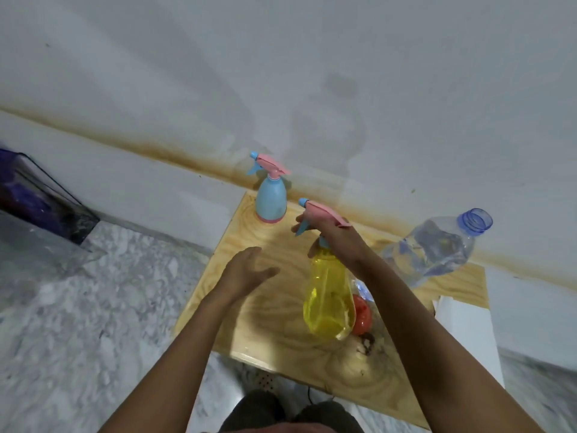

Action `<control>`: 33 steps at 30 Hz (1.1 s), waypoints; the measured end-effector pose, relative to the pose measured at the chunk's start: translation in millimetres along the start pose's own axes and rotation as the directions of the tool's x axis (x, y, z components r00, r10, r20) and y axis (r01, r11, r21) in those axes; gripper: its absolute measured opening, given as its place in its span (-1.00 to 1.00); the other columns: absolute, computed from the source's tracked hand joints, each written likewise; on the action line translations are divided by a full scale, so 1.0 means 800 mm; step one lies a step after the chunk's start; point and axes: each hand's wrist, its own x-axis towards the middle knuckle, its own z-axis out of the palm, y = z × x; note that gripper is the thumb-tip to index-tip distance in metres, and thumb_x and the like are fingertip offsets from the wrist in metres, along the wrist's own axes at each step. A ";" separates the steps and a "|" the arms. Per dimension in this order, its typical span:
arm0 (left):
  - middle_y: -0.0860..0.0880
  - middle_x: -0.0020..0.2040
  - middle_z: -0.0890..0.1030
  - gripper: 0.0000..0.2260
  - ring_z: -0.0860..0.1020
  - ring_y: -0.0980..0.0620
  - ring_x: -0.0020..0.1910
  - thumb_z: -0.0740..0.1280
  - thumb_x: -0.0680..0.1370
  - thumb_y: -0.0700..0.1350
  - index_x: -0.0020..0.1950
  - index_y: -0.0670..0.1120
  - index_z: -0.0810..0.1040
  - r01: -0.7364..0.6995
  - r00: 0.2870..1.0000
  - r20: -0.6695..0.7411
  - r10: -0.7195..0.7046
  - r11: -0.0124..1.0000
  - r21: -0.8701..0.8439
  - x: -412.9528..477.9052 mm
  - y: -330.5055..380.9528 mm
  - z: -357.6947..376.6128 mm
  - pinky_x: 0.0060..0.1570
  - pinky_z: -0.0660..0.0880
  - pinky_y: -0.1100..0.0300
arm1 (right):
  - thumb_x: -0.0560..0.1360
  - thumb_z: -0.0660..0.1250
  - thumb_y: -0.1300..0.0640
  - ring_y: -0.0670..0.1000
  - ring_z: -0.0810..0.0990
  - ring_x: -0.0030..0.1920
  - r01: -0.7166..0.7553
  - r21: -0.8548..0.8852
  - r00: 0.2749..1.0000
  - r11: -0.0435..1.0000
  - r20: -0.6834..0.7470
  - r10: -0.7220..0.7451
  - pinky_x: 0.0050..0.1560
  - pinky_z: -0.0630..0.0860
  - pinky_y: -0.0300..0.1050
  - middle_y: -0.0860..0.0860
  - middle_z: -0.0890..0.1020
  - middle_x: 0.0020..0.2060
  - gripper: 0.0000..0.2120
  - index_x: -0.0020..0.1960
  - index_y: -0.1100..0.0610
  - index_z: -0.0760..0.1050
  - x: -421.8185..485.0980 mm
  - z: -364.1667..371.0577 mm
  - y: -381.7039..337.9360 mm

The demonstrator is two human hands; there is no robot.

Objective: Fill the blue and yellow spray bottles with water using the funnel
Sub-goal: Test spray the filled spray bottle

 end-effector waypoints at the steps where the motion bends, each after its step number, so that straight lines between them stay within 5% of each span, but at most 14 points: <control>1: -0.05 0.42 0.45 -0.28 0.43 -0.04 0.39 0.51 0.41 0.17 0.48 -0.07 0.38 0.019 0.999 -0.046 -0.014 0.995 0.099 0.008 -0.011 0.006 0.32 0.38 0.11 | 0.64 0.23 0.07 0.13 0.67 0.02 -0.037 -0.027 0.999 0.999 0.010 0.038 -0.25 0.61 -0.03 0.09 0.68 0.02 -0.79 0.23 -0.03 0.55 0.006 0.003 0.009; 4: -0.13 0.37 0.46 -0.25 0.43 -0.13 0.36 0.49 0.37 0.26 0.44 -0.07 0.40 0.081 0.993 -0.105 -0.057 0.967 0.243 0.019 -0.032 0.020 0.22 0.46 0.02 | 0.61 0.28 0.07 0.16 0.64 0.10 -0.154 -0.137 0.987 0.978 0.029 0.160 -0.29 0.63 -0.08 0.10 0.68 0.00 -0.67 0.36 0.08 0.50 0.023 0.009 0.037; 10: -0.10 0.33 0.36 -0.42 0.33 -0.16 0.31 0.51 0.34 0.21 0.19 -0.10 0.49 0.108 0.981 -0.193 -0.022 0.888 0.448 0.017 -0.027 0.037 0.10 0.46 -0.02 | 0.56 0.32 -0.01 0.09 0.66 -0.03 -0.314 -0.277 0.944 0.908 0.009 0.329 -0.22 0.68 -0.01 0.12 0.67 -0.03 -0.68 0.28 0.02 0.57 0.053 0.017 0.079; 17: -0.11 0.34 0.35 -0.34 0.31 -0.15 0.32 0.51 0.35 0.25 0.29 -0.11 0.46 0.101 0.981 -0.192 -0.011 0.878 0.468 0.015 -0.026 0.037 0.08 0.45 -0.02 | 0.54 0.33 -0.08 0.05 0.68 -0.09 -0.373 -0.375 0.902 0.849 0.066 0.426 -0.25 0.67 -0.05 0.10 0.67 0.01 -0.64 0.26 0.06 0.58 0.083 0.026 0.095; 22: -0.09 0.37 0.34 -0.28 0.28 -0.13 0.36 0.49 0.36 0.28 0.36 -0.10 0.41 0.111 0.981 -0.191 -0.023 0.878 0.465 0.013 -0.026 0.037 0.10 0.46 -0.01 | 0.57 0.30 0.03 0.03 0.63 -0.19 -0.362 -0.358 0.901 0.861 0.102 0.421 -0.34 0.62 -0.11 0.07 0.61 -0.13 -0.81 0.10 0.11 0.57 0.088 0.028 0.093; 26: -0.08 0.37 0.34 -0.28 0.27 -0.13 0.38 0.49 0.36 0.27 0.37 -0.09 0.40 0.122 0.980 -0.195 -0.033 0.877 0.465 0.014 -0.025 0.037 0.12 0.46 -0.02 | 0.59 0.25 0.07 0.03 0.57 -0.25 -0.343 -0.379 0.902 0.859 0.121 0.414 -0.34 0.55 -0.13 0.05 0.55 -0.18 -0.74 0.17 0.18 0.56 0.086 0.026 0.096; 30: -0.08 0.37 0.34 -0.28 0.27 -0.12 0.37 0.49 0.37 0.27 0.37 -0.09 0.40 0.127 0.980 -0.197 -0.036 0.873 0.470 0.014 -0.024 0.037 0.10 0.46 -0.01 | 0.55 0.30 -0.01 0.12 0.70 -0.15 -0.352 -0.365 0.909 0.862 0.087 0.408 -0.18 0.67 0.01 0.07 0.64 -0.12 -0.85 0.06 0.00 0.56 0.087 0.028 0.104; 33: -0.08 0.38 0.34 -0.27 0.27 -0.12 0.38 0.49 0.37 0.27 0.39 -0.09 0.39 0.128 0.979 -0.199 -0.037 0.875 0.467 0.014 -0.025 0.037 0.09 0.46 0.00 | 0.47 0.31 -0.12 0.10 0.73 -0.15 -0.366 -0.382 0.908 0.849 0.055 0.416 -0.03 0.67 0.16 0.05 0.68 -0.12 -0.75 0.04 0.00 0.60 0.086 0.028 0.107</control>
